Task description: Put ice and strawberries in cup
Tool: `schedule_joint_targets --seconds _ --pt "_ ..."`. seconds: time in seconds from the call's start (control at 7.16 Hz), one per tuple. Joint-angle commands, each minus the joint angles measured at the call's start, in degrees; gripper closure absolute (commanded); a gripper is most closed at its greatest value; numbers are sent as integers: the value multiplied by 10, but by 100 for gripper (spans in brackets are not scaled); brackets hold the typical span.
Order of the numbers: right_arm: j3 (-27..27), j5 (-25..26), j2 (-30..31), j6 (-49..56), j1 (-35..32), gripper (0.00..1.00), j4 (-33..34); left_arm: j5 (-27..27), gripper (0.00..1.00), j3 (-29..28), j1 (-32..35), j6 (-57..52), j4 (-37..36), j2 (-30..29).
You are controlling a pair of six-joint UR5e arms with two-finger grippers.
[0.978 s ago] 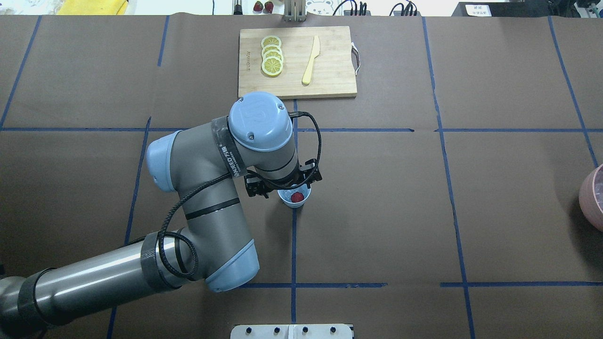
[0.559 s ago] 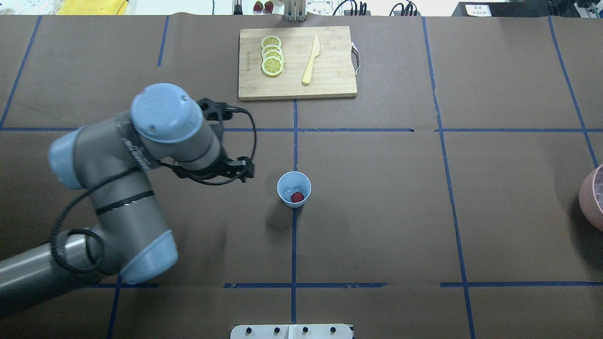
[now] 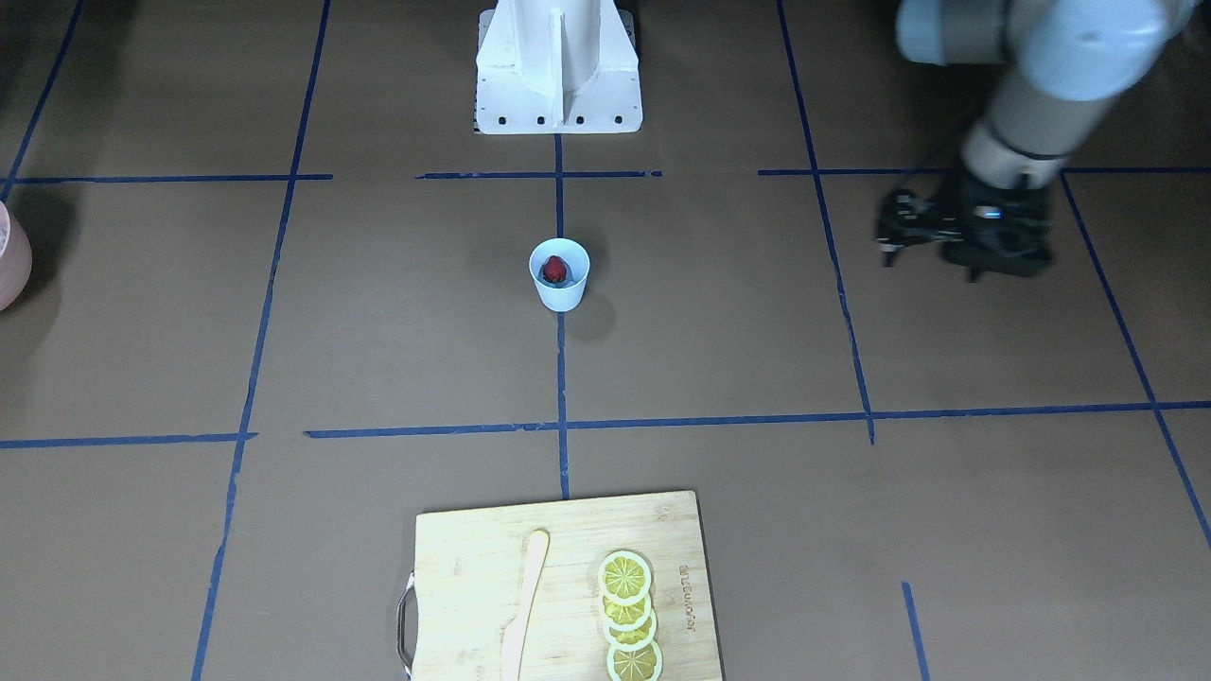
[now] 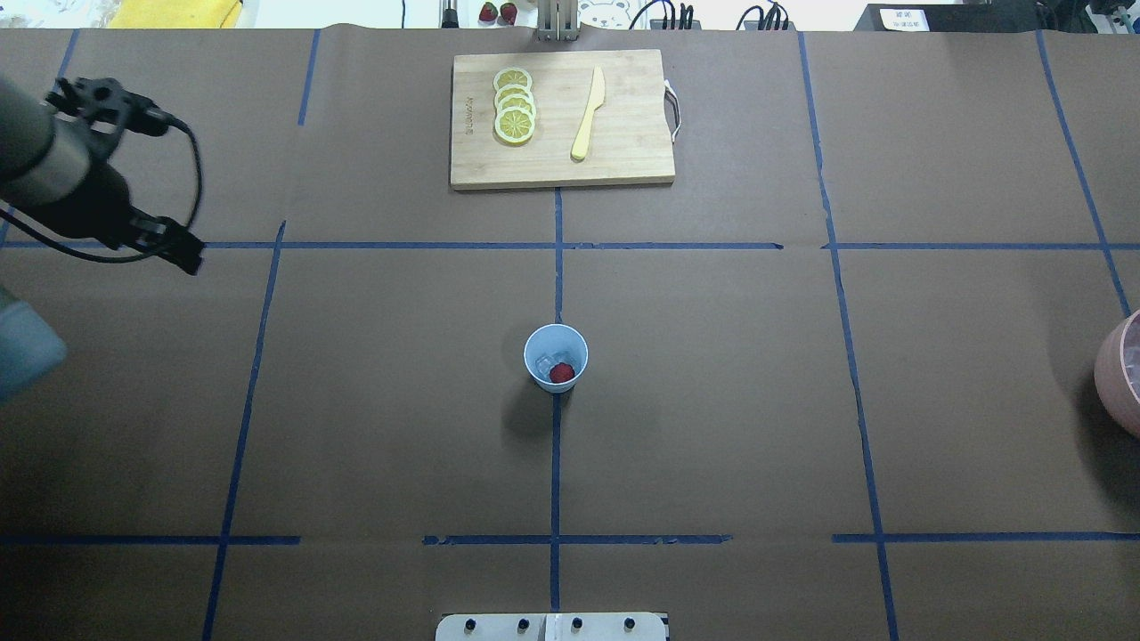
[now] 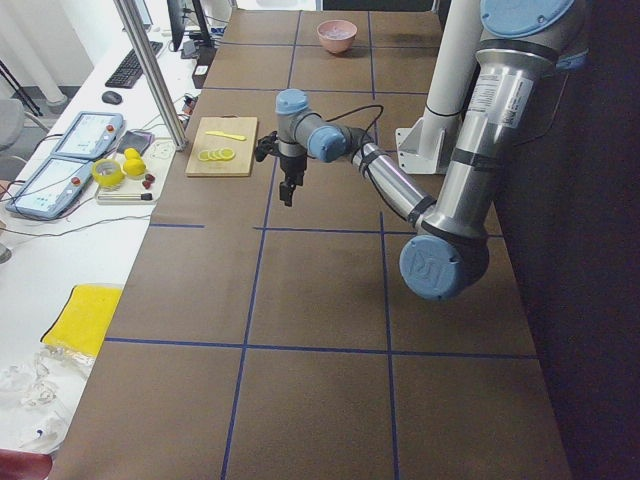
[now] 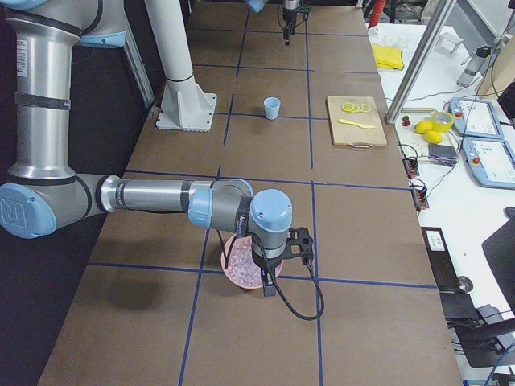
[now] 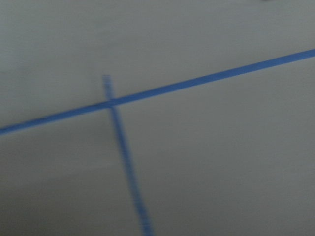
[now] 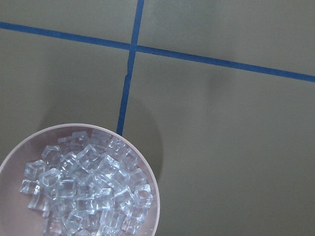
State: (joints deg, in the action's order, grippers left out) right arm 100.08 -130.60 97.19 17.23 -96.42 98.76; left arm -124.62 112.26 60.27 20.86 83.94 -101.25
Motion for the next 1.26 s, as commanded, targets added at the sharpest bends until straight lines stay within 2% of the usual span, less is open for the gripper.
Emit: schedule_joint_targets --seconds 0.0,0.14,0.28,0.56,1.12 --pt "0 0 -1 0 0 1 -1 -115 0 -95 182 -257 0 55" --pt "0 -1 -1 0 0 1 0 -139 0 -160 254 -333 0 55" --pt "0 -2 -1 0 0 1 0 -138 0 -185 281 -339 0 60" --pt "3 -4 -1 0 0 1 -1 -141 0 -185 313 -337 28 134" --pt "6 -4 0 -1 0 1 0 -137 0 -200 343 -333 34 133"
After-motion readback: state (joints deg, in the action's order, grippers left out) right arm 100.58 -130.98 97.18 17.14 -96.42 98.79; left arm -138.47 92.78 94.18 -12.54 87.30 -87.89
